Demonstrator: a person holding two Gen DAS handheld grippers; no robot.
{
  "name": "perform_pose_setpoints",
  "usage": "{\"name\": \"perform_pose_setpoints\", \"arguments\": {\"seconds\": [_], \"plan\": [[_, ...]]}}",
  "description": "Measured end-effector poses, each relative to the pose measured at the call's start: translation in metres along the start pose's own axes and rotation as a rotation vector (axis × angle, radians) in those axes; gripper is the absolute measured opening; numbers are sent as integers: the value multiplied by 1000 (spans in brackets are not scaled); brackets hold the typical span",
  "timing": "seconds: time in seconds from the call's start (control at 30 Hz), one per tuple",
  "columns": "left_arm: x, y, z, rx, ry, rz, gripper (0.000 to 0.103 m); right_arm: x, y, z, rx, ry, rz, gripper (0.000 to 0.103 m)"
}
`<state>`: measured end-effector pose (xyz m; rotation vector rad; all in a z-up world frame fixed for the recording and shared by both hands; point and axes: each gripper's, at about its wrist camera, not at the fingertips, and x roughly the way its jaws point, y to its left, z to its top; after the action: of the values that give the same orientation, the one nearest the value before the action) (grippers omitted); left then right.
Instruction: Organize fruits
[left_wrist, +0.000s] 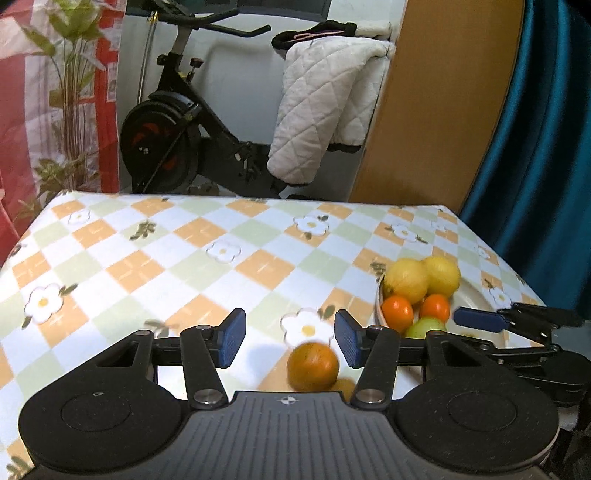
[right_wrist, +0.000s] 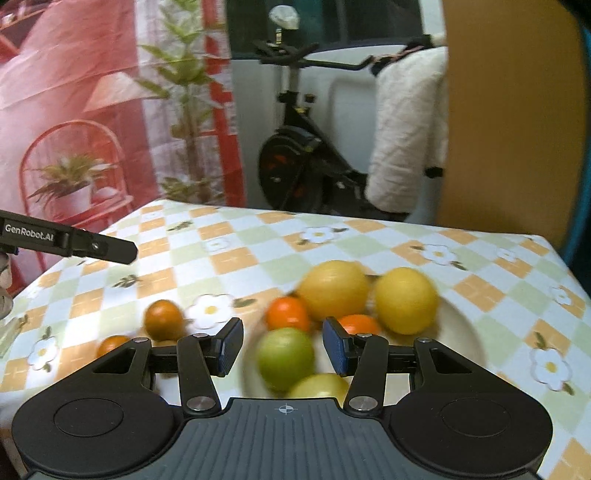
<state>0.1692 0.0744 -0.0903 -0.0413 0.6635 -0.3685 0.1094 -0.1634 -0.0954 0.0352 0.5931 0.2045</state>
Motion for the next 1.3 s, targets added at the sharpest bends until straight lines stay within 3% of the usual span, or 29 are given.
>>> {"name": "perform_pose_setpoints", "arguments": {"seconds": [0.17,0.5,0.73,0.87,1.13,1.3], "plan": [[-6,-2,-16,12,20,-14,48,5,28,-3,-53,23,58,43],[-12,-5,-33,-21,15,-29,47,8,55,-12,-82,80,137,35],[-13,-6,-33,-25,14,-30,42,17,74,-17,-128,122,177,34],[-13,-8,-33,-21,22,-40,36,22,74,-19,-104,138,198,33],[-9,-10,-35,-9,44,-28,36,22,78,-22,-105,153,233,32],[-9,-6,-36,-22,56,-21,36,24,78,-24,-82,163,260,26]]}}
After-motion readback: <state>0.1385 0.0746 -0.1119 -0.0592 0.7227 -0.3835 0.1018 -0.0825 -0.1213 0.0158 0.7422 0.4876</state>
